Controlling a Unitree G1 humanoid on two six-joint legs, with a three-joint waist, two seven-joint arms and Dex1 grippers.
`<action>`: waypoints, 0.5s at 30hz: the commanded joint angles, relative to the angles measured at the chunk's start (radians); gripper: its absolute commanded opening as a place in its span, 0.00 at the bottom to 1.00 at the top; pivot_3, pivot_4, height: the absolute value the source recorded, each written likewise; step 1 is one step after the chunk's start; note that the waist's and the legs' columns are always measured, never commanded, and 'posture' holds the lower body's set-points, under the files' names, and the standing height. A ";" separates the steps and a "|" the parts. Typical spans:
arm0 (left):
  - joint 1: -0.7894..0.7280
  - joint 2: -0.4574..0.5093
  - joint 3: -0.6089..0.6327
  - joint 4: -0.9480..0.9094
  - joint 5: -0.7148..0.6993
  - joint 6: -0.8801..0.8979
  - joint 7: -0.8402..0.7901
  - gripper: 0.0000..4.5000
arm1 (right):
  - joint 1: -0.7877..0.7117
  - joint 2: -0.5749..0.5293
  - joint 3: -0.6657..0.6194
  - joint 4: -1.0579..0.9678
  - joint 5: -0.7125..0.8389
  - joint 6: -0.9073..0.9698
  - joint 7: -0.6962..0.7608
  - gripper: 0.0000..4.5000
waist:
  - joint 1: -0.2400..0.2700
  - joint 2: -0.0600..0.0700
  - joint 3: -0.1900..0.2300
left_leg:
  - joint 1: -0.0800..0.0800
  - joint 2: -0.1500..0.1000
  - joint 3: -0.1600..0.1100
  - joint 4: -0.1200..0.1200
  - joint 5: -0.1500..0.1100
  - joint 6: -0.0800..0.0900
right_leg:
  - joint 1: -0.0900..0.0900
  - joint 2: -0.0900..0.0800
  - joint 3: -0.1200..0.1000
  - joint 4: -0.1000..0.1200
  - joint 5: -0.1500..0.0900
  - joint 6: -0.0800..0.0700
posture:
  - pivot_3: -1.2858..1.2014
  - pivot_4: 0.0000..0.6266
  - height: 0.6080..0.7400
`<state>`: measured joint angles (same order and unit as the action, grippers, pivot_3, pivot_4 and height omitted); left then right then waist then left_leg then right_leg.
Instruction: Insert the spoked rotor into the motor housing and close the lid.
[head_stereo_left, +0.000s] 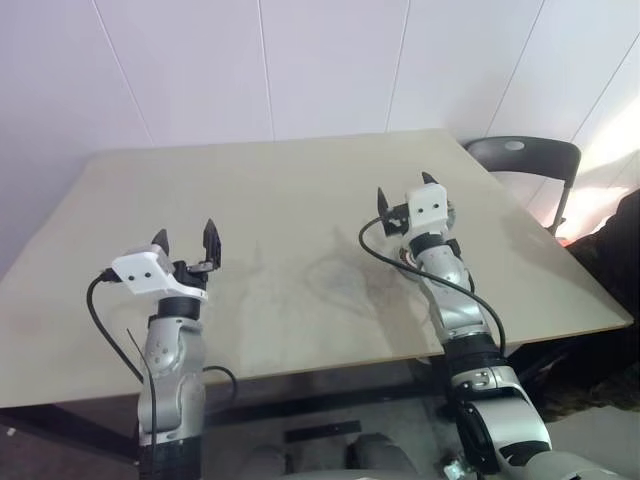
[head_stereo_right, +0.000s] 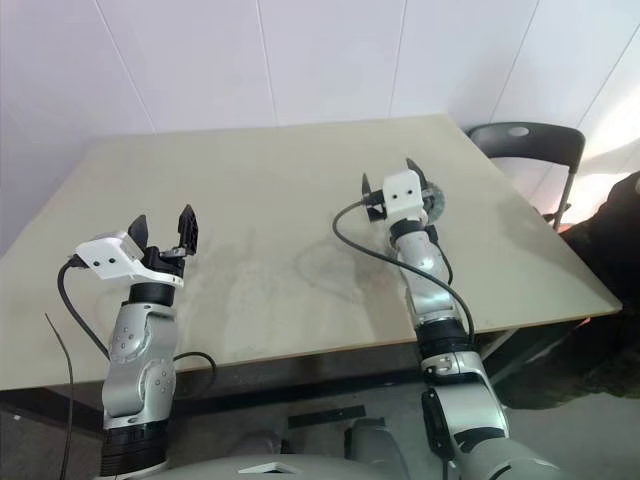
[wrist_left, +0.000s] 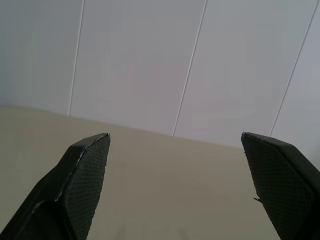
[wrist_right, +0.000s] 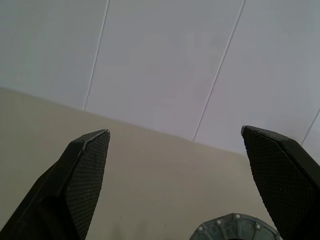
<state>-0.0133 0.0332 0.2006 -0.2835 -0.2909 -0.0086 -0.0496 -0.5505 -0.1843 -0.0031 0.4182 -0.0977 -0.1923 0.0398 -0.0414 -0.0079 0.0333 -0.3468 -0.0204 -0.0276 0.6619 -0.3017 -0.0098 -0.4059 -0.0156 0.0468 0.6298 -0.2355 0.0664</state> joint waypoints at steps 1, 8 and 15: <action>-0.013 0.002 -0.001 -0.018 0.010 -0.018 0.003 0.99 | -0.031 -0.003 0.000 -0.014 -0.004 -0.023 -0.001 0.99 | 0.000 0.000 0.000 | 0.000 0.000 0.000 0.000 0.000 0.000 | 0.000 0.000 0.000 0.000 0.000 0.000 | 0.52 0.00 1.00; -0.018 0.003 -0.010 -0.012 0.012 -0.011 -0.004 0.99 | -0.009 -0.004 -0.001 -0.040 -0.006 -0.016 -0.005 0.99 | 0.000 0.000 0.000 | 0.000 0.000 0.000 0.000 0.000 0.000 | 0.000 0.000 0.000 0.000 0.000 0.000 | 0.52 0.00 1.00; -0.027 0.005 -0.012 0.001 0.008 -0.008 -0.009 0.99 | -0.003 -0.009 -0.009 -0.048 -0.011 -0.010 -0.015 0.99 | 0.000 0.000 0.001 | 0.000 0.000 0.000 0.000 0.000 0.000 | 0.000 0.000 0.000 0.000 0.000 0.000 | 0.52 0.00 1.00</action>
<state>-0.0156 0.0336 0.1905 -0.2717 -0.2864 -0.0081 -0.0577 -0.5374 -0.1854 -0.0057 0.4126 -0.1042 -0.1919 0.0330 -0.0413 -0.0077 0.0339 -0.3468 -0.0204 -0.0276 0.6619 -0.3017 -0.0098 -0.4060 -0.0156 0.0468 0.6297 -0.2355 0.0664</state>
